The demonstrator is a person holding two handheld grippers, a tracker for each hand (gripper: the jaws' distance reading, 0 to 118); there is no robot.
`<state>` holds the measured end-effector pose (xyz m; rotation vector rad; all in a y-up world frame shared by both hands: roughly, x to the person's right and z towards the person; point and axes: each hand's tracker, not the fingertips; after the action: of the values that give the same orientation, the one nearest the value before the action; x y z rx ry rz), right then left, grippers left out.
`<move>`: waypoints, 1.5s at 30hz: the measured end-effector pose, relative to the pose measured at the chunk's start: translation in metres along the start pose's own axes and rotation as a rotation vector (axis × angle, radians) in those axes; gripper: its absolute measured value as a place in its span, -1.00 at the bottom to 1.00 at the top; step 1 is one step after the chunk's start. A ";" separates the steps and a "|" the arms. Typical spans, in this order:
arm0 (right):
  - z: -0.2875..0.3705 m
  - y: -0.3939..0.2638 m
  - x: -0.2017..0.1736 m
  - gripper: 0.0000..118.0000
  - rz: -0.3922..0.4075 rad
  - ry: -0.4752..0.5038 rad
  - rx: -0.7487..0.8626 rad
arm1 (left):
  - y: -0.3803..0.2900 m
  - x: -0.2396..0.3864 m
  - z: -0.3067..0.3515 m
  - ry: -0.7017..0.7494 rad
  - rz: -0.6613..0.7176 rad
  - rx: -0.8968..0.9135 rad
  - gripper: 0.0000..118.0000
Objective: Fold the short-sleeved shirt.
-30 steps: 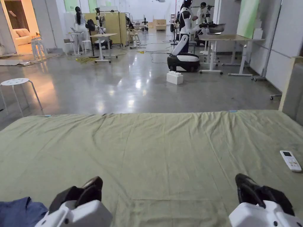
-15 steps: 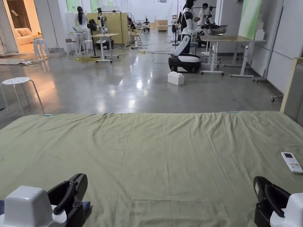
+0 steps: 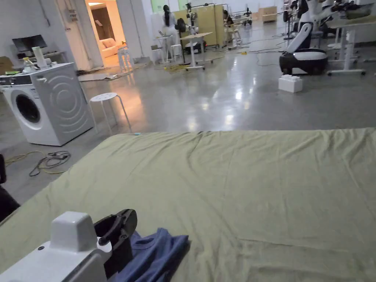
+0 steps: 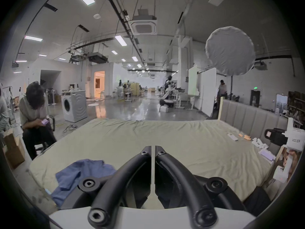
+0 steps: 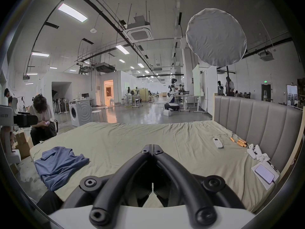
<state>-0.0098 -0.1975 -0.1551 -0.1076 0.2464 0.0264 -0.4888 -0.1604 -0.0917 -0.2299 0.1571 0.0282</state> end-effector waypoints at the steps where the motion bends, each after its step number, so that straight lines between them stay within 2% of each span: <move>1: -0.001 -0.004 0.000 -1.00 -0.004 0.010 -0.014 | 0.001 -0.012 -0.003 0.009 -0.023 -0.040 -0.44; 2: -0.003 -0.008 0.000 -1.00 -0.007 0.016 -0.030 | 0.001 -0.024 -0.008 0.026 -0.051 -0.081 -0.16; 3: -0.005 -0.015 0.002 -1.00 -0.004 0.018 -0.046 | -0.001 -0.036 -0.014 0.046 -0.072 -0.123 -0.01; 5: -0.009 -0.024 0.002 -1.00 -0.010 0.020 -0.080 | -0.006 -0.059 -0.029 0.062 -0.058 -0.199 0.03; 7: -0.013 -0.032 0.002 -1.00 -0.029 0.027 -0.111 | -0.018 -0.080 -0.050 0.064 -0.011 -0.291 0.16; 10: -0.023 -0.044 -0.002 -1.00 -0.041 0.026 -0.179 | -0.048 -0.104 -0.088 0.071 0.002 -0.391 0.18; 11: -0.027 -0.046 -0.006 -1.00 -0.064 0.027 -0.241 | -0.061 -0.110 -0.105 0.065 0.003 -0.437 0.28; 12: -0.032 -0.046 -0.009 -1.00 -0.031 0.030 -0.229 | -0.075 -0.115 -0.121 0.062 0.012 -0.495 0.39; 14: -0.039 -0.051 -0.014 -1.00 -0.025 0.036 -0.260 | -0.101 -0.126 -0.152 0.046 0.077 -0.568 0.64; 15: -0.043 -0.055 -0.014 -1.00 -0.024 0.041 -0.276 | -0.114 -0.130 -0.167 0.041 0.094 -0.590 0.69; 21: -0.061 -0.073 -0.024 -1.00 0.008 0.037 -0.370 | -0.176 -0.155 -0.237 0.121 0.114 -0.673 0.71; 24: -0.065 -0.081 -0.027 -1.00 0.033 0.033 -0.409 | -0.194 -0.163 -0.253 0.184 0.101 -0.716 0.73; 26: -0.068 -0.086 -0.030 -1.00 0.058 0.032 -0.435 | -0.204 -0.164 -0.256 0.162 0.146 -0.724 0.73; 27: -0.069 -0.089 -0.030 -1.00 0.064 0.031 -0.444 | -0.201 -0.161 -0.253 0.177 0.131 -0.709 0.68; 28: -0.070 -0.091 -0.030 -1.00 0.069 0.032 -0.451 | -0.203 -0.164 -0.257 0.188 0.127 -0.719 0.40; 29: -0.070 -0.092 -0.031 -1.00 0.070 0.032 -0.455 | -0.199 -0.162 -0.258 0.191 0.107 -0.742 -0.39; 30: -0.070 -0.092 -0.031 -1.00 0.064 0.031 -0.457 | -0.192 -0.159 -0.254 0.155 0.064 -0.695 -0.98; 31: -0.070 -0.093 -0.031 -1.00 0.054 0.035 -0.460 | -0.189 -0.156 -0.253 0.149 0.034 -0.669 -0.98; 32: -0.070 -0.093 -0.030 -1.00 0.042 0.038 -0.462 | -0.195 -0.153 -0.262 0.234 -0.062 -0.713 -0.98; 33: -0.069 -0.093 -0.031 -1.00 0.034 0.037 -0.459 | -0.202 -0.153 -0.268 0.180 -0.039 -0.743 -0.98; 34: -0.068 -0.091 -0.031 -1.00 0.028 0.040 -0.455 | -0.203 -0.154 -0.269 0.198 -0.025 -0.729 -0.98; 37: -0.058 -0.085 -0.027 -1.00 0.036 0.042 -0.423 | -0.187 -0.151 -0.259 0.242 0.176 -0.679 -0.98; 39: -0.050 -0.085 -0.019 -1.00 0.035 0.067 -0.406 | -0.165 -0.157 -0.244 0.249 0.332 -0.528 -0.98; 40: -0.047 -0.085 -0.017 -1.00 0.041 0.072 -0.407 | -0.149 -0.169 -0.242 0.208 0.396 -0.428 -0.98; 41: -0.044 -0.086 -0.015 -1.00 0.051 0.071 -0.408 | -0.135 -0.169 -0.239 0.197 0.445 -0.396 -0.98; 43: -0.038 -0.089 -0.008 -1.00 0.052 0.069 -0.416 | -0.105 -0.164 -0.235 0.165 0.429 -0.333 -0.98; 45: -0.032 -0.094 0.001 -1.00 0.014 0.056 -0.426 | -0.073 -0.155 -0.237 0.096 0.397 -0.299 -0.98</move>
<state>-0.0126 -0.2941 -0.1764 -0.5309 0.2951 0.0897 -0.6742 -0.2875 -0.2787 -0.4963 0.2926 0.4382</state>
